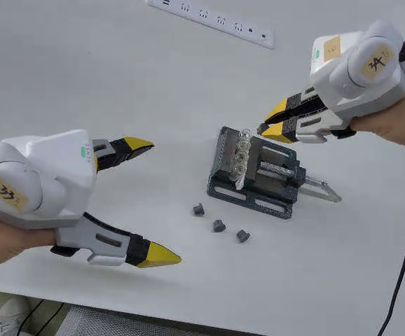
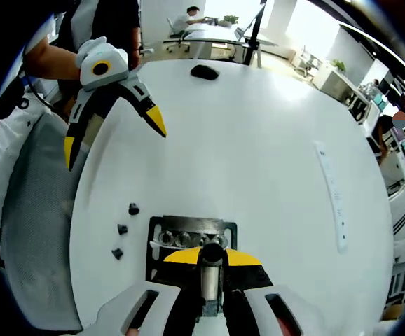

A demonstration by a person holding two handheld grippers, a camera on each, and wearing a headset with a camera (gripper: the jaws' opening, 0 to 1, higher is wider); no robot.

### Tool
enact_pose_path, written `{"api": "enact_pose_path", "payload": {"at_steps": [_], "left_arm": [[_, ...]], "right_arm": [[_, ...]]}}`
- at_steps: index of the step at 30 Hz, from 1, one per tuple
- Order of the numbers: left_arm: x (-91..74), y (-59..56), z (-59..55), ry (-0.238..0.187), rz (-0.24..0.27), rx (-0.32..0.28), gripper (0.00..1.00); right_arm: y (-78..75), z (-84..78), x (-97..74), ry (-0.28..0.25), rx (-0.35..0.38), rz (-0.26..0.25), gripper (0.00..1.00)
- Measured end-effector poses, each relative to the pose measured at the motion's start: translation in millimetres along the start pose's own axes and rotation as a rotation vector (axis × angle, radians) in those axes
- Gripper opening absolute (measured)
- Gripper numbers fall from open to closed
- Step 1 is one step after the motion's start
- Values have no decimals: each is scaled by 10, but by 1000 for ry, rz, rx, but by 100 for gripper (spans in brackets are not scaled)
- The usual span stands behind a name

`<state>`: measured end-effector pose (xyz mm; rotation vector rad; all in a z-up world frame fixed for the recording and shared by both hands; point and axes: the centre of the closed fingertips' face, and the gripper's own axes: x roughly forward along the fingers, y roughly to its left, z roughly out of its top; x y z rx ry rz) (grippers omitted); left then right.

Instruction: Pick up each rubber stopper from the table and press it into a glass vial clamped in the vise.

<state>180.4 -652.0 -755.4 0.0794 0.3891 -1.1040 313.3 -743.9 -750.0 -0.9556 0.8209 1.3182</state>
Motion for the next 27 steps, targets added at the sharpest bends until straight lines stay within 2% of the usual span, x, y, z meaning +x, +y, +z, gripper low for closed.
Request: {"api": "enact_pose_path", "payload": {"at_steps": [13,27], "left_arm": [[21,32,-22,-11,0,-14,99],[24,73,-25,-18,3,-18,99]], "right_arm": [[-53,-12,165,15,5,16,6],[-53,-21,230,27,1,28,6]]}}
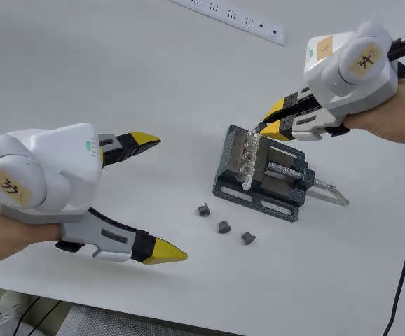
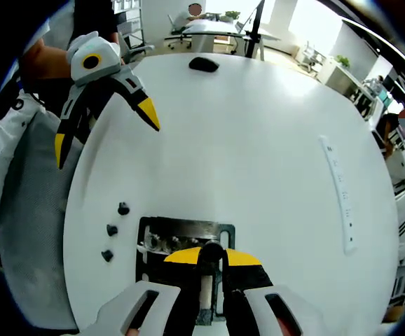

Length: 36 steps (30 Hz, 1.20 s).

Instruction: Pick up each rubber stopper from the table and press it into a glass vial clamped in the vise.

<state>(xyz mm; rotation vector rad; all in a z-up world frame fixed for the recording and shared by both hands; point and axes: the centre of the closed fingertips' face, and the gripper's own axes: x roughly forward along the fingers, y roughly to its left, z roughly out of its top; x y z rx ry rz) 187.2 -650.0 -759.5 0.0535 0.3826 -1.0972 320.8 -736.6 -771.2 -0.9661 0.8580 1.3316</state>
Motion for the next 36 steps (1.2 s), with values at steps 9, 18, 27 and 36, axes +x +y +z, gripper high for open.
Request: {"api": "enact_pose_path", "payload": {"at_steps": [9,18,27,36], "left_arm": [[4,15,-19,1,2,-6,99],[3,17,-38,1,2,-14,98],[10,18,-39,-1,3,-16,98],[3,9,-51,-3,2,-19,98]], "right_arm": [[-10,-14,49,5,2,15,6],[-7,-43,80,15,1,26,6],[-15,-73,91,25,4,38,6],[3,-73,91,47,-7,54,5]]}}
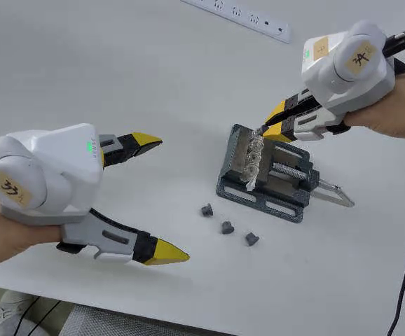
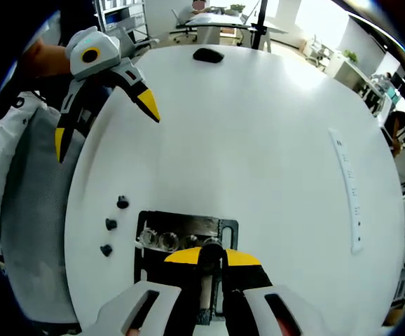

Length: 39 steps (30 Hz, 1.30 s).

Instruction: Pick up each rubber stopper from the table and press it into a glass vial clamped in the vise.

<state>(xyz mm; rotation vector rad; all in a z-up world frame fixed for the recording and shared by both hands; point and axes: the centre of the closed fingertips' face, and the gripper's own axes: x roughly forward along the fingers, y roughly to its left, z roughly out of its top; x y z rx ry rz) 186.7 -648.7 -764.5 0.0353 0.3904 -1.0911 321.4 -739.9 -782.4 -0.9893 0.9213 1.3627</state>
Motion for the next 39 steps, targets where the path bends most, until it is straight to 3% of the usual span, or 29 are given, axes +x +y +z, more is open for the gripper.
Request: {"api": "enact_pose_path", "payload": {"at_steps": [6,20,39], "left_arm": [[4,-3,-3,0,0,-1,98],[-3,-4,-3,-2,2,-4,98],[-18,4,-11,-11,6,-11,98]], "right_arm": [[-3,3,7,18,-6,11,5],[18,12,23,139,-162,18,5],[13,16,31,193,-216,49,5]]}}
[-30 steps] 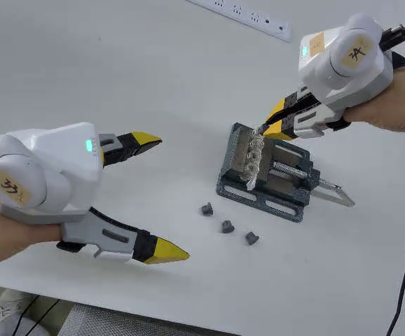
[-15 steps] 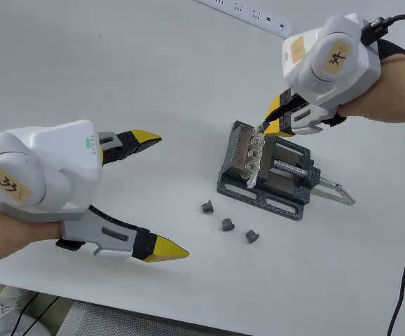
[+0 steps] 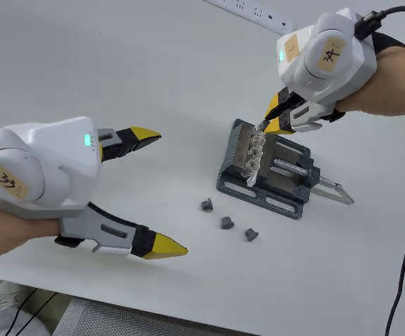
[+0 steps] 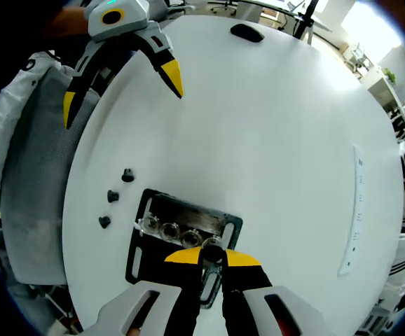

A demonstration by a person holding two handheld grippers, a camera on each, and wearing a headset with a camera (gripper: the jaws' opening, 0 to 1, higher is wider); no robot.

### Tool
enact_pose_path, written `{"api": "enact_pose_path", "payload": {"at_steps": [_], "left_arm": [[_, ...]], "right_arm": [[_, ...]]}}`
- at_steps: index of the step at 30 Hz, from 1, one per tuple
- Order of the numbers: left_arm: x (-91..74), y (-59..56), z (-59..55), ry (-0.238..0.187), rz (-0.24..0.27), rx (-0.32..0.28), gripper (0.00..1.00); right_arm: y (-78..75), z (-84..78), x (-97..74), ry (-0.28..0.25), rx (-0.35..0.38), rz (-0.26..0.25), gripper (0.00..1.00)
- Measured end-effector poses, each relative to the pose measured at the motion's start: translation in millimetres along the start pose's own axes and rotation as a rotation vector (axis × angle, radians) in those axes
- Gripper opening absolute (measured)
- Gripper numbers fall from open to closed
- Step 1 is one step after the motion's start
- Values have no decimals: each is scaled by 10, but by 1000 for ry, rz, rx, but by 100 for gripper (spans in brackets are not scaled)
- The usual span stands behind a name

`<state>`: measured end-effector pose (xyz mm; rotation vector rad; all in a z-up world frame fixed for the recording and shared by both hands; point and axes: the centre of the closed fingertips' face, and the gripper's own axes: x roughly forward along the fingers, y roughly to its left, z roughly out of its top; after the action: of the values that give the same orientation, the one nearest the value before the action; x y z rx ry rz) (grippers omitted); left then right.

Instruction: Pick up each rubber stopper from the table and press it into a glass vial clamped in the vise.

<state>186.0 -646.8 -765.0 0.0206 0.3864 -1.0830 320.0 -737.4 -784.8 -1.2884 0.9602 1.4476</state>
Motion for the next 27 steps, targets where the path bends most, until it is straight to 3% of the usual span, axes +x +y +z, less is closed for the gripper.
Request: {"api": "enact_pose_path", "payload": {"at_steps": [10,13,14,15,16,24,27], "left_arm": [[12,-4,1,-2,-4,-2,97],[11,-2,11,-4,-4,0,97],[9,0,14,-5,-3,-2,97],[7,1,15,-5,-2,-1,97],[5,2,13,-4,-2,0,97],[-8,13,-4,-2,1,-5,97],[-3,21,4,-3,0,-3,97]], "right_arm": [[4,-20,7,14,8,14,5],[-8,-23,3,-3,65,36,5],[5,-24,0,-10,136,46,5],[3,-21,-4,-12,154,50,5],[-11,-13,-13,-11,126,49,5],[8,2,-2,3,181,52,5],[38,13,-12,21,125,35,5]]}}
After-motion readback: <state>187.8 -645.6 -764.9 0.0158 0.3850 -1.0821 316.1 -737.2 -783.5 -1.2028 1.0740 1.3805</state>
